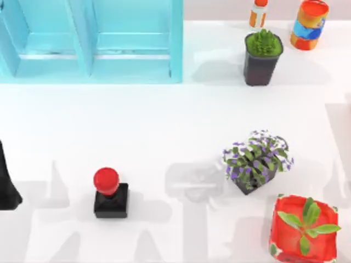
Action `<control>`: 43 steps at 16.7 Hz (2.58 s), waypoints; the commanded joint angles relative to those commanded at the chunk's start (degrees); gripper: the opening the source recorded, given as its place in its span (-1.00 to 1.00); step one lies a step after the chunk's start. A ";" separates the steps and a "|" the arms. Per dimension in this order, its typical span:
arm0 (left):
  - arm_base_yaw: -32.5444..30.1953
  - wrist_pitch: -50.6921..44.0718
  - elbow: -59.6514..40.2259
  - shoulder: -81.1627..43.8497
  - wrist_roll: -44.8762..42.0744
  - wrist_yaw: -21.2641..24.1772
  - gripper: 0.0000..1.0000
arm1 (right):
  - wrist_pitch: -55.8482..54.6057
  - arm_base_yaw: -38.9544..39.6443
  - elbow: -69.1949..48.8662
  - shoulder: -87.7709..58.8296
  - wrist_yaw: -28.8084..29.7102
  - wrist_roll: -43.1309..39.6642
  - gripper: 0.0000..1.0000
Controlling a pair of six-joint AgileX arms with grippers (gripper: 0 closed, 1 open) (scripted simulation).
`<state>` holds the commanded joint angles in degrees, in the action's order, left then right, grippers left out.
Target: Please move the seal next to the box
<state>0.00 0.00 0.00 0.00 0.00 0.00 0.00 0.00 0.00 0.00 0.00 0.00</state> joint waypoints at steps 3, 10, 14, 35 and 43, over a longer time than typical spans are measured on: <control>0.00 0.00 0.00 0.00 0.00 0.00 1.00 | 0.28 0.22 -0.52 -0.49 0.06 0.21 1.00; 0.00 0.00 0.00 0.00 0.00 0.00 1.00 | 10.48 8.17 -18.66 -17.79 2.30 7.85 1.00; 0.00 0.00 0.00 0.00 0.00 0.00 1.00 | 21.46 16.55 -37.19 -35.73 4.57 16.06 1.00; 0.00 0.00 0.00 0.00 0.00 0.00 1.00 | 83.93 62.45 -141.90 -137.67 15.58 62.72 1.00; 0.00 0.00 0.00 0.00 0.00 0.00 1.00 | 87.16 64.72 -147.48 -143.11 16.05 65.11 1.00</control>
<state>0.00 0.00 0.00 0.00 0.00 0.00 87.16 64.72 -147.48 -143.11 16.05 65.11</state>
